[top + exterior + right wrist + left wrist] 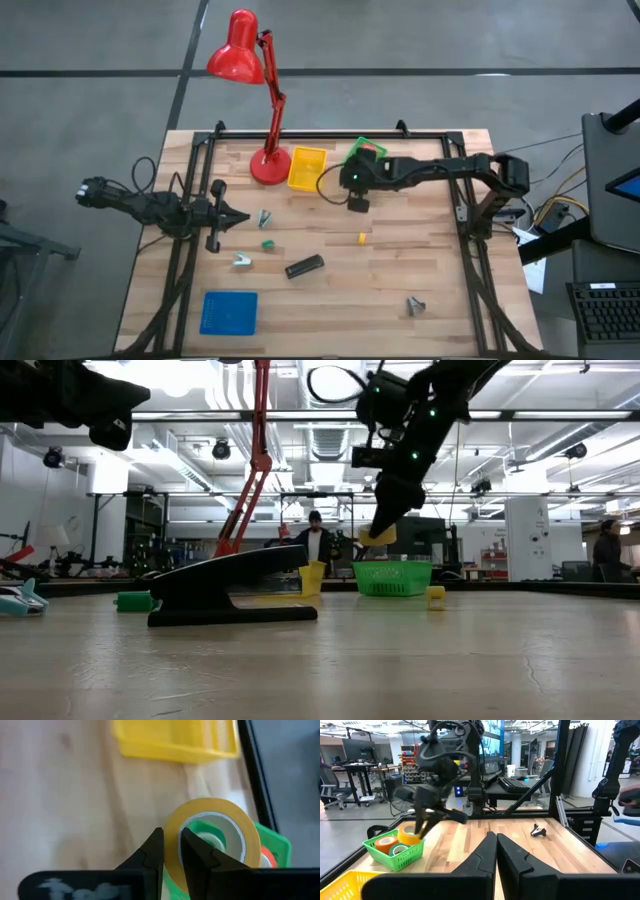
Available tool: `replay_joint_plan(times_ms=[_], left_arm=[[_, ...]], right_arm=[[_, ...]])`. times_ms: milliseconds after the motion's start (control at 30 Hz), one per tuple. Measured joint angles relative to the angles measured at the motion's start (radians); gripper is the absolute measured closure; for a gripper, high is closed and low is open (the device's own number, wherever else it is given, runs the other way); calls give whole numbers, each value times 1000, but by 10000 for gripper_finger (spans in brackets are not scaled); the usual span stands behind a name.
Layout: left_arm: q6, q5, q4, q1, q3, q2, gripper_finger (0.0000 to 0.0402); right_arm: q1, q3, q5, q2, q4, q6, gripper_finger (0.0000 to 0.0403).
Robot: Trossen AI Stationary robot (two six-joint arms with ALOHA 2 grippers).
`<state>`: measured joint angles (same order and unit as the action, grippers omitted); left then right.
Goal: Pick and place Stapler, Stapler remover, tape
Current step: Put the yellow tape into the green bin
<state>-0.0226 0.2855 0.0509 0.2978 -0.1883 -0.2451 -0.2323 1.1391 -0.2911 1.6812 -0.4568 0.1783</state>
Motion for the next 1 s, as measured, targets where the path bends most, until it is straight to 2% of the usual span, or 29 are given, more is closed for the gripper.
replay_joint_plan(times_ms=[300, 1000], left_arm=[[0, 0, 0, 0, 0, 0, 387], [0, 0, -2, 0, 0, 0, 387]], right_arm=[[-136, -52, 7, 3, 50, -14, 355], [-175, -67, 60, 36, 139, -22, 354]])
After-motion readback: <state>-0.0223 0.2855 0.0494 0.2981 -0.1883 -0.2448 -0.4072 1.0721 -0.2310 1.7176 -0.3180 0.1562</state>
